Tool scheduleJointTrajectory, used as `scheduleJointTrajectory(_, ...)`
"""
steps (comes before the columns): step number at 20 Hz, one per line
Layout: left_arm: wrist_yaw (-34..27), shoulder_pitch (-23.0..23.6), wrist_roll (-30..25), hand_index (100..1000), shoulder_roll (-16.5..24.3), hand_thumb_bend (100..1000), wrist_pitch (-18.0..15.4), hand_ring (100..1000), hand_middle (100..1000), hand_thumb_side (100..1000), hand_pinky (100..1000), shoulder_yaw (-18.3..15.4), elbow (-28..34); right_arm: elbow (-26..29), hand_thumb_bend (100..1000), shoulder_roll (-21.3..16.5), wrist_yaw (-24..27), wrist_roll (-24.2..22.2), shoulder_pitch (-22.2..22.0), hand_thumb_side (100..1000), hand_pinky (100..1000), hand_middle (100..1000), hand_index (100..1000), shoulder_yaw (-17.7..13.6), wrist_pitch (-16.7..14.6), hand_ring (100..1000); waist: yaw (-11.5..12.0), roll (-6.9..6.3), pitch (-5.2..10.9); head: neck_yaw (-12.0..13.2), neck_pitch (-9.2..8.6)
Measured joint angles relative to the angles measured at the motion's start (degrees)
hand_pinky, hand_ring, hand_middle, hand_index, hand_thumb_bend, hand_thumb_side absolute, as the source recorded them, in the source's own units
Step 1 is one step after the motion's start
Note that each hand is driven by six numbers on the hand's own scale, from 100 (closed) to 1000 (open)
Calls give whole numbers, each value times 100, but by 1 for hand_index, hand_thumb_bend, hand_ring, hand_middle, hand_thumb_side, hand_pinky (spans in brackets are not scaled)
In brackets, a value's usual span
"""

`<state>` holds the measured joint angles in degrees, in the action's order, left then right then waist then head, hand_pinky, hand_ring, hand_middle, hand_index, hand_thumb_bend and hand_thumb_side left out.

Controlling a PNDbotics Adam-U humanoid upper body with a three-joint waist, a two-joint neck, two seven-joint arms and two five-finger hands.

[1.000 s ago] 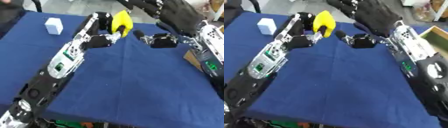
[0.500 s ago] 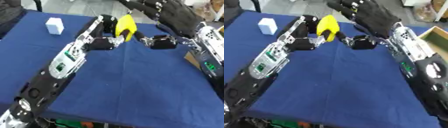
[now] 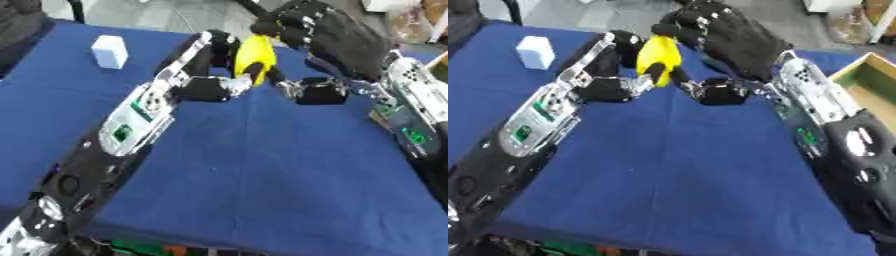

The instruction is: Pick up the objects with one hand, pass them to the other hand, and then place them into the box on the other side of the table.

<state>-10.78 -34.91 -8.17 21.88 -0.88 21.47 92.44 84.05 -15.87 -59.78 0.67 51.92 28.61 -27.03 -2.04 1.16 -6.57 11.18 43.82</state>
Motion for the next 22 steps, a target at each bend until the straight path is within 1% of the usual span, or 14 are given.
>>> scheduleJointTrajectory(1, 3, 0, -57, 389, 1, 170, -8, 354, 354, 100, 430, 10, 3, 0, 100, 0, 25, -21, 0, 341, 872, 830, 856, 0, -28, 846, 0, 0, 0, 4, 0)
scheduleJointTrajectory(5, 18, -1, -242, 395, 35, 174, -30, 359, 360, 100, 437, 27, 33, 1, 100, 2, 161, -32, 0, 291, 877, 826, 735, 2, -112, 844, 0, 0, 0, 12, 0)
scheduleJointTrajectory(8, 20, -1, -324, 398, 43, 176, -40, 361, 364, 100, 440, 28, 36, -4, 100, 12, 340, 44, -1, 228, 880, 816, 585, 3, -173, 838, 0, 0, 0, 17, 0)
scheduleJointTrajectory(9, 20, -1, -342, 398, 43, 177, -48, 362, 364, 100, 440, 28, 37, -22, 100, 15, 416, 82, -2, 225, 880, 814, 562, 4, -187, 837, 0, 0, 0, 20, 0)
scheduleJointTrajectory(11, 20, -2, -367, 403, 43, 183, -52, 366, 369, 100, 446, 27, 37, -68, 100, 20, 558, 171, -3, 186, 882, 803, 435, 4, -199, 830, 0, 0, 0, 27, 0)
scheduleJointTrajectory(13, 20, -3, -389, 405, 43, 186, -55, 368, 371, 100, 449, 27, 37, -97, 100, 40, 680, 268, -3, 162, 882, 797, 384, 5, -195, 824, 0, 0, 0, 29, 0)
scheduleJointTrajectory(14, 20, -5, -393, 411, 43, 194, -58, 373, 378, 100, 454, 27, 38, -112, 100, 45, 732, 317, -5, 130, 881, 787, 359, 8, -189, 817, 2, 0, 0, 30, 0)
scheduleJointTrajectory(17, 18, -20, -404, 427, 43, 209, -69, 384, 395, 100, 463, 26, 40, -178, 100, 50, 888, 462, -8, 100, 881, 778, 334, 28, -163, 809, 6, 0, 0, 31, 0)
scheduleJointTrajectory(18, 18, -20, -405, 451, 43, 244, -70, 400, 417, 100, 475, 25, 40, -202, 100, 56, 941, 509, -10, 100, 882, 771, 314, 35, -157, 804, 7, 0, 0, 32, 0)
scheduleJointTrajectory(19, 17, -20, -406, 451, 43, 244, -71, 400, 417, 100, 475, 24, 41, -230, 100, 58, 991, 552, -13, 100, 882, 771, 314, 35, -151, 804, 8, 0, 0, 33, 0)
scheduleJointTrajectory(20, 15, -20, -408, 484, 43, 309, -73, 428, 448, 100, 495, 24, 48, -258, 100, 59, 1035, 591, -24, 100, 883, 769, 305, 35, -146, 801, 9, 0, 0, 34, 0)
scheduleJointTrajectory(21, 13, -20, -414, 499, 43, 350, -79, 440, 460, 100, 504, 23, 60, -286, 100, 58, 1076, 629, -33, 100, 883, 769, 303, 30, -139, 800, 9, 0, 0, 35, 0)
scheduleJointTrajectory(22, 11, -20, -420, 544, 43, 482, -87, 474, 497, 106, 532, 22, 73, -316, 100, 58, 1116, 661, -39, 100, 885, 769, 299, 17, -133, 799, 9, 0, 0, 35, 0)
